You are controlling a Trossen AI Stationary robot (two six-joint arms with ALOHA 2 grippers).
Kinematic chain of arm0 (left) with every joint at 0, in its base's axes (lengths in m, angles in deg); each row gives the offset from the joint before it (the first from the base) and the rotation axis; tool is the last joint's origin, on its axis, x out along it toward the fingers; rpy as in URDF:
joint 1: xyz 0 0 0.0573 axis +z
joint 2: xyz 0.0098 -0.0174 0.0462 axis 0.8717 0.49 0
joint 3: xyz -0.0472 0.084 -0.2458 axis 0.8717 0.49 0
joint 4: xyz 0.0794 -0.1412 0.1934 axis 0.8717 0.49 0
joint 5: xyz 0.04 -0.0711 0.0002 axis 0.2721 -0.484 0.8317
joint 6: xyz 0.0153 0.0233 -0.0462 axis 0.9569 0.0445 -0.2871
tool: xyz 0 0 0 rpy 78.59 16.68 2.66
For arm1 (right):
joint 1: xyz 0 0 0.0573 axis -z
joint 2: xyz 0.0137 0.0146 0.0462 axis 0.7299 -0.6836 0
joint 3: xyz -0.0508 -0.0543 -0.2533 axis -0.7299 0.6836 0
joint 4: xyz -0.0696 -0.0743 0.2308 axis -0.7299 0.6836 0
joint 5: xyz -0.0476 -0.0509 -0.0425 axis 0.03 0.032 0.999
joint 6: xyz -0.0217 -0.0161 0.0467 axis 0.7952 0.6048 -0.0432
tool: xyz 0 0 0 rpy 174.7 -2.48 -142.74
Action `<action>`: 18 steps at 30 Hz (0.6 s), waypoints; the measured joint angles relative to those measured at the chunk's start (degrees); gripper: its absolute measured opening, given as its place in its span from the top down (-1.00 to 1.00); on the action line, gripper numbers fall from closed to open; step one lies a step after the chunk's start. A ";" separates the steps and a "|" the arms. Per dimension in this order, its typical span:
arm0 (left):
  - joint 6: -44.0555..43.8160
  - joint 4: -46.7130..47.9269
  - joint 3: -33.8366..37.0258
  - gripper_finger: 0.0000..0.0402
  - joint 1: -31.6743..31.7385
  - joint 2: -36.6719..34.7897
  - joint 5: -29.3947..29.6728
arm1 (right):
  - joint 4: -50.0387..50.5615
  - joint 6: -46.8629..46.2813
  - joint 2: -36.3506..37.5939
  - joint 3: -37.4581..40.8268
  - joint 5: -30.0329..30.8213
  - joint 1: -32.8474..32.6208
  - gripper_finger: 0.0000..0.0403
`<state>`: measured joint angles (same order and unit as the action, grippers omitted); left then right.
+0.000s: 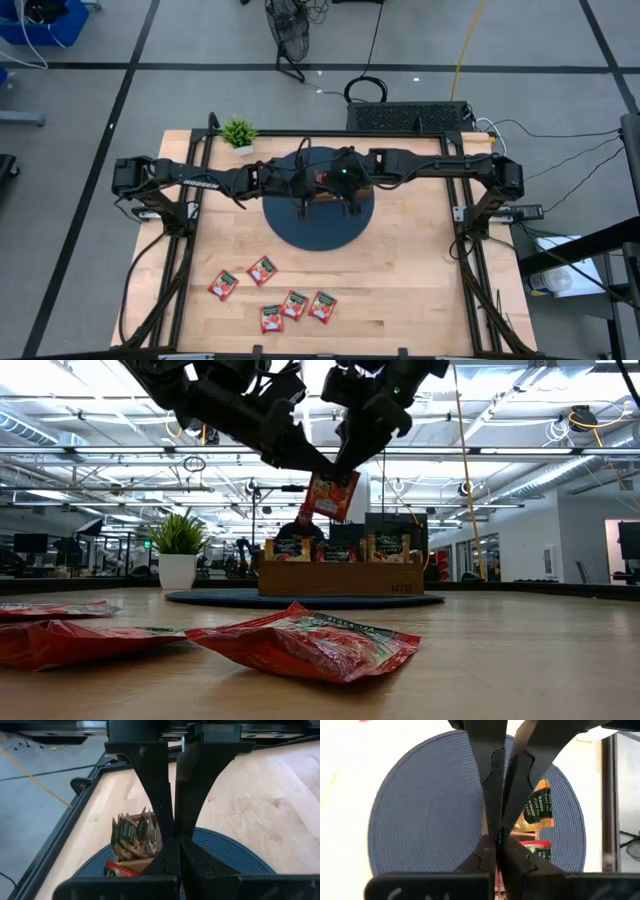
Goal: Pick & Place Tea
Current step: Put the red tea bag into the middle section of the wooden organizer
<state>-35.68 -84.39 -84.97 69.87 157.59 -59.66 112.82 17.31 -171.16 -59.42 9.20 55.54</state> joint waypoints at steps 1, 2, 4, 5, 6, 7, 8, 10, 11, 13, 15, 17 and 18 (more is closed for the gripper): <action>0.00 0.03 0.02 0.99 0.03 0.00 0.19 | -0.30 0.26 -0.03 0.04 0.66 -0.02 0.98; 0.00 0.00 0.02 0.98 0.04 0.00 0.56 | -0.68 0.76 -0.02 0.06 1.89 -0.02 0.99; -0.02 -0.34 0.02 0.98 0.17 -0.10 1.24 | -1.37 1.81 -0.02 0.06 4.71 0.36 0.99; -0.02 -0.04 0.02 0.98 0.20 -0.66 1.83 | -1.65 2.03 -0.03 0.04 5.20 0.86 0.99; -0.03 0.77 0.03 0.98 0.20 -1.54 2.46 | -1.74 1.95 -0.07 -0.24 5.17 1.54 1.00; -0.14 1.19 0.04 0.97 0.18 -2.49 3.02 | -1.43 1.72 -0.07 -0.67 5.08 2.31 1.00; -0.17 1.44 0.04 0.96 0.18 -3.47 3.62 | -0.90 1.70 0.03 -0.81 4.98 3.14 1.00; -0.17 1.50 -0.07 0.93 0.13 -5.88 4.71 | 0.17 1.30 0.10 -0.90 5.10 4.50 1.00; -0.17 2.26 -0.07 0.91 0.03 -7.65 5.25 | 1.26 1.01 -0.07 -0.78 4.74 5.30 1.00; -0.08 1.80 -0.31 0.88 -0.04 -10.07 6.03 | 2.80 0.72 -0.48 -0.45 3.43 6.48 1.00; 0.04 3.81 -0.09 0.87 0.06 -12.54 6.45 | 3.30 0.78 -0.26 -0.54 3.76 7.25 1.00; 0.78 3.63 -0.12 0.87 0.11 -13.87 6.72 | 4.02 0.77 0.04 -0.71 3.16 7.66 1.00; 1.58 4.40 -0.15 0.87 0.10 -14.80 6.72 | 3.78 0.93 -0.02 -0.71 3.08 7.73 1.00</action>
<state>-34.10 -79.99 -85.12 69.97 142.79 -52.94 116.60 18.24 -171.18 -60.13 12.28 63.27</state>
